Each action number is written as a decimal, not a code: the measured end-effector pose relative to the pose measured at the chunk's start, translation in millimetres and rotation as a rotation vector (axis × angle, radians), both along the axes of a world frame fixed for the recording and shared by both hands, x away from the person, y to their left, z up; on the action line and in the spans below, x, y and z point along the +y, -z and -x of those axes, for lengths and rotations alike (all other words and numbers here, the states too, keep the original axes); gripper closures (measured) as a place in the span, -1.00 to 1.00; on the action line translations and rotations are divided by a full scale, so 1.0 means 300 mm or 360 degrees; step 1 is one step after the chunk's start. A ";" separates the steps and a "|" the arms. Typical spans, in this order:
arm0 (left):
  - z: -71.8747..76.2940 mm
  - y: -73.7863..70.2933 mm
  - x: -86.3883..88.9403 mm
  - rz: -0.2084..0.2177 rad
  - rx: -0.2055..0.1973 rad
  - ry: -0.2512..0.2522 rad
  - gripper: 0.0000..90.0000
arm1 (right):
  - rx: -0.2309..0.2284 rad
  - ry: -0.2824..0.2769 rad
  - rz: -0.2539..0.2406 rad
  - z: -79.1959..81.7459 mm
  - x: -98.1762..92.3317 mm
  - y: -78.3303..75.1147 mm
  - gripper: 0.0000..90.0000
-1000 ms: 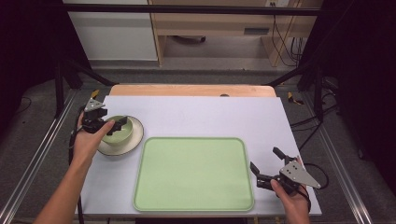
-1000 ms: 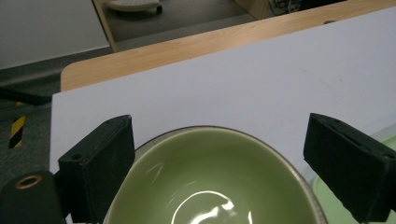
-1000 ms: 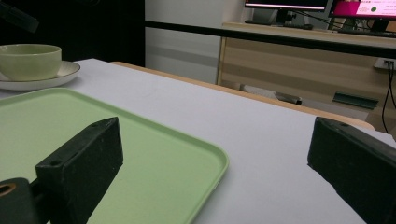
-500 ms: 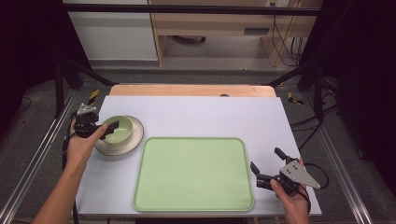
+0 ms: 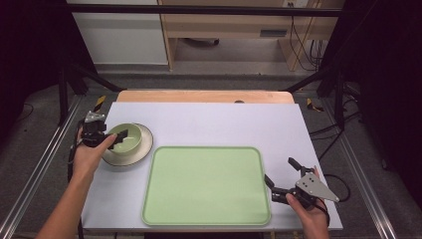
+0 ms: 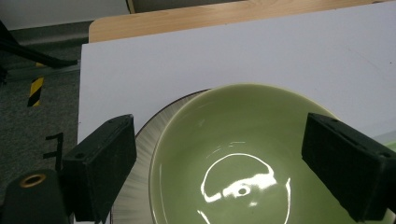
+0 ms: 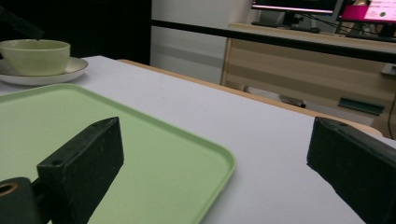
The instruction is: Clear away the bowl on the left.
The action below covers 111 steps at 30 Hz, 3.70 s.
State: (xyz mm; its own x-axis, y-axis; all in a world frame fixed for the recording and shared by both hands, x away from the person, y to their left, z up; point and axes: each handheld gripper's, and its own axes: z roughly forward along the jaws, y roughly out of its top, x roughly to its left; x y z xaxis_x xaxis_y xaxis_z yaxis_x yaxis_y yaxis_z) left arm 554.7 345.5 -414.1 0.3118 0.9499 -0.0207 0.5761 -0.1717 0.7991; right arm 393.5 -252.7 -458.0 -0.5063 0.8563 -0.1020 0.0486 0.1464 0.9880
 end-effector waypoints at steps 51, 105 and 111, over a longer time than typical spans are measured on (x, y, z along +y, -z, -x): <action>-0.011 0.075 0.080 0.0129 0.0365 -0.0265 0.57 | 0.0045 -0.0008 0.0031 -0.008 0.006 0.007 -0.90; 0.021 -0.030 -0.117 0.0409 0.0354 -0.0009 0.84 | 0.0035 -0.0002 0.0023 -0.003 0.001 0.002 -0.90; 0.029 -0.035 -0.167 0.0414 0.0354 0.0048 0.84 | 0.0029 0.0000 0.0017 0.000 -0.002 0.000 -0.90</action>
